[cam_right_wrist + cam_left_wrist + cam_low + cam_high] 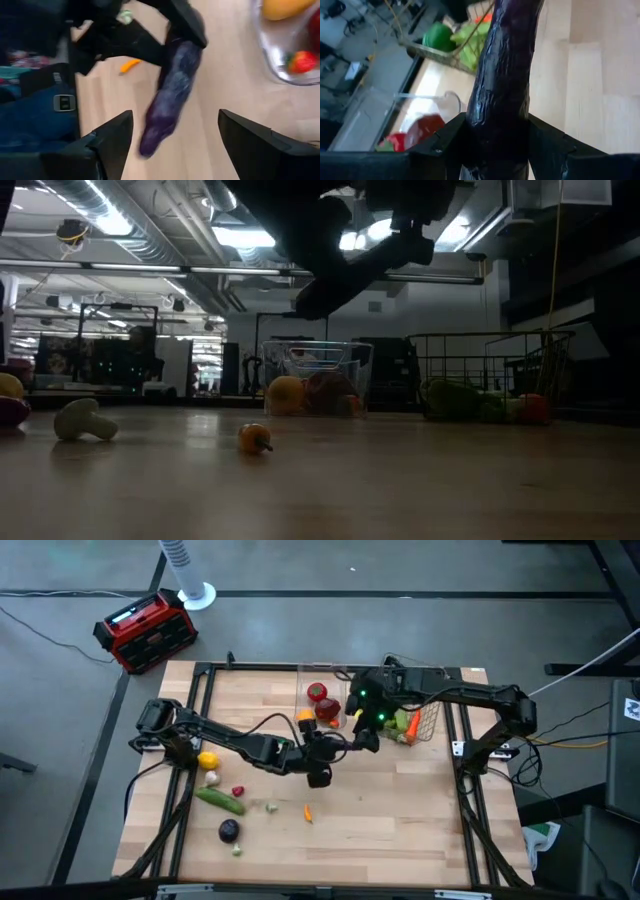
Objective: Sort produce into baskets
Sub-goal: Put the violet eggplant into the wire basket
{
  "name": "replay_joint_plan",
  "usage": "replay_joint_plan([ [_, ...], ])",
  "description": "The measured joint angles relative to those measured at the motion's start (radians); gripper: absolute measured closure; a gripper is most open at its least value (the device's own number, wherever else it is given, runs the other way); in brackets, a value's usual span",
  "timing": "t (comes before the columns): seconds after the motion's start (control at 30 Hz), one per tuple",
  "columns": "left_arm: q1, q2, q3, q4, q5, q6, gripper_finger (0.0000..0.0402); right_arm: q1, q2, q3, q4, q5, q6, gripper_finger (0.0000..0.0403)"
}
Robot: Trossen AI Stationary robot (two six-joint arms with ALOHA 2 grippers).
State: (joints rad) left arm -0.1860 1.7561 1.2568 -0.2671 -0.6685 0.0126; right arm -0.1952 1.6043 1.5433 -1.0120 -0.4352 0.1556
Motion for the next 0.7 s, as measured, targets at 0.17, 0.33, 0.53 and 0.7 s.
replay_joint_plan([
  [0.17,0.000,0.000,0.000,0.085,0.002,0.095,0.0228,0.051,0.000,0.001,0.004,0.085,0.004,0.0114],
  [0.33,0.000,0.000,0.000,0.162,0.000,0.161,0.0228,0.094,0.000,0.001,0.001,0.095,0.031,0.0114],
  [0.53,-0.001,0.000,0.000,0.213,-0.003,0.236,0.0228,0.134,0.000,0.001,0.012,0.158,0.051,0.0131],
  [0.7,0.000,0.000,0.000,0.211,-0.007,0.236,0.0228,0.130,0.000,0.000,0.014,0.174,0.055,0.0193],
])
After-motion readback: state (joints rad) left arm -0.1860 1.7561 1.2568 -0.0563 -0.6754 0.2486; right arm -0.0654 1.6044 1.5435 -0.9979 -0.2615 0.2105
